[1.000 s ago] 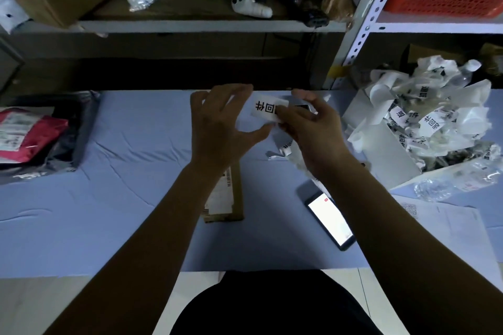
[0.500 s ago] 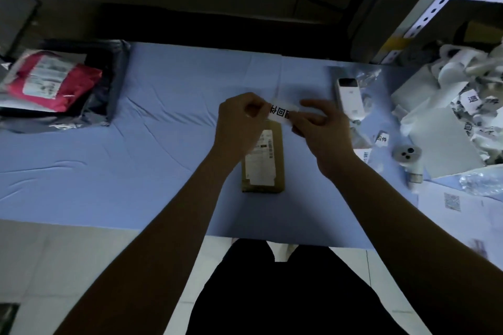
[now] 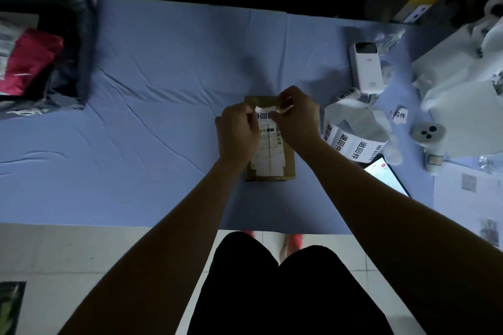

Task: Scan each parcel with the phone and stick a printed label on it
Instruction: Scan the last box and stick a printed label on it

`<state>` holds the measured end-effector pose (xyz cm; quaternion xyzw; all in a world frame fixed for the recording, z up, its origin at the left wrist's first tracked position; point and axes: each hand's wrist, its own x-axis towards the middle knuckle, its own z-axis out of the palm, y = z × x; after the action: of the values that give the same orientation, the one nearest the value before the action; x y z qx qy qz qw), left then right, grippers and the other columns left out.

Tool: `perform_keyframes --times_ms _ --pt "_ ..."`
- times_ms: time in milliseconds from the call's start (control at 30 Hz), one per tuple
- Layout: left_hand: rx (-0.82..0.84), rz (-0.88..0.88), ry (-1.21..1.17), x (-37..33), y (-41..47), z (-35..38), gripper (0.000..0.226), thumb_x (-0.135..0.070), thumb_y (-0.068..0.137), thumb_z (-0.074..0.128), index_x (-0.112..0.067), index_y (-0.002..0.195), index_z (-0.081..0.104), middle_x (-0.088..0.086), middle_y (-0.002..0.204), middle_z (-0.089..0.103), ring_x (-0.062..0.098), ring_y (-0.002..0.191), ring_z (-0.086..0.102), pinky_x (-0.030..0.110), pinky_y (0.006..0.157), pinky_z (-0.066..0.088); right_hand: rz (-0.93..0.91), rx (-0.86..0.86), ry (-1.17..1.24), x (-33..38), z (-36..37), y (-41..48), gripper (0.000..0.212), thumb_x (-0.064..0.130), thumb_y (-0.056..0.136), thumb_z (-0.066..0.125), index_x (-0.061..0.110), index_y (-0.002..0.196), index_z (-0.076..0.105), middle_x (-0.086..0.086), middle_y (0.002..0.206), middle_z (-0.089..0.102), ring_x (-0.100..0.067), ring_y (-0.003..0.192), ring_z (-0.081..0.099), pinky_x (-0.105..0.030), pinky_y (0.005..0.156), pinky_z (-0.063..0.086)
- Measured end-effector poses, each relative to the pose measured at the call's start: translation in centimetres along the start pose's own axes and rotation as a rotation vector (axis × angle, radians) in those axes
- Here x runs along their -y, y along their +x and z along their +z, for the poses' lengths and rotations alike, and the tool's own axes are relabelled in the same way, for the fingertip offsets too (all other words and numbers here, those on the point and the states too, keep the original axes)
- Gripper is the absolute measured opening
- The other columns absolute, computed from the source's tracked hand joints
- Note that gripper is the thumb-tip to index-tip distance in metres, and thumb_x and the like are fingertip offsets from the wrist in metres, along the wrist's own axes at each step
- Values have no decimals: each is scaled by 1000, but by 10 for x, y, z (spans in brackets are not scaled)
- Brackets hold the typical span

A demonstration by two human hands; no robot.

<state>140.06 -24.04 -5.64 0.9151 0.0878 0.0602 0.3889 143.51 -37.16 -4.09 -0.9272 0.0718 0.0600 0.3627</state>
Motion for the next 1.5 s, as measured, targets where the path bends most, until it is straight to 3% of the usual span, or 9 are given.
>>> perform_keyframes --times_ms 167,300,467,600,800,933,1100,1233,1500 --pt "10 32 89 15 -2 10 17 -16 97 59 -1 91 63 15 80 63 32 80 61 48 74 49 -153 23 -216 -13 20 -6 8 13 91 65 12 90 73 -7 108 64 -26 90 61 -40 76 52" --pt "68 74 23 26 -4 13 30 -15 102 53 -7 130 61 16 105 54 26 85 59 40 72 54 -127 -107 -374 -27 24 -20 17 25 93 67 25 107 76 -8 122 55 -31 114 51 -47 91 45" --pt "251 -166 -260 45 -20 11 44 -27 99 61 -31 142 52 -2 120 58 7 101 62 25 87 57 314 11 80 -54 16 -46 59 47 94 66 24 146 50 -6 134 60 -24 119 61 -45 96 55" --pt "325 -391 -555 51 -49 5 54 -26 87 77 -27 139 59 -5 124 70 14 115 66 41 98 56 245 203 339 -63 9 -73 41 33 89 76 31 128 65 12 103 73 -17 90 74 -39 71 65" --pt "84 -326 -579 15 -75 -60 56 -26 94 70 -28 146 50 -11 136 59 -7 122 55 36 97 56 13 302 458 -20 -14 -85 37 34 89 75 35 125 69 11 104 76 -6 87 74 -40 78 64" --pt "-132 -227 -577 -19 -99 -136 54 -32 98 65 -38 148 46 -14 140 56 3 124 58 26 84 59 -287 312 472 44 -40 -105 47 46 90 70 38 136 61 12 117 70 -2 100 68 -34 86 62" --pt "-315 -202 -572 -38 -145 -217 54 -42 97 64 -49 146 43 -20 137 55 11 119 62 46 92 58 -492 399 525 123 -53 -145 42 40 92 70 45 134 61 13 121 68 -1 105 66 -33 90 59" --pt "-439 -240 -585 -18 -187 -266 55 -44 96 65 -50 146 42 -14 138 52 20 120 61 51 84 60 -573 500 540 171 -33 -186 39 39 89 72 47 127 66 13 118 70 -5 103 69 -37 85 62" --pt "-576 -237 -638 88 -257 -381 57 -42 95 67 -51 145 42 -7 135 60 16 109 64 26 72 59 -684 624 517 278 70 -280 35 34 88 73 43 122 69 24 114 72 -1 101 70 -34 86 62"
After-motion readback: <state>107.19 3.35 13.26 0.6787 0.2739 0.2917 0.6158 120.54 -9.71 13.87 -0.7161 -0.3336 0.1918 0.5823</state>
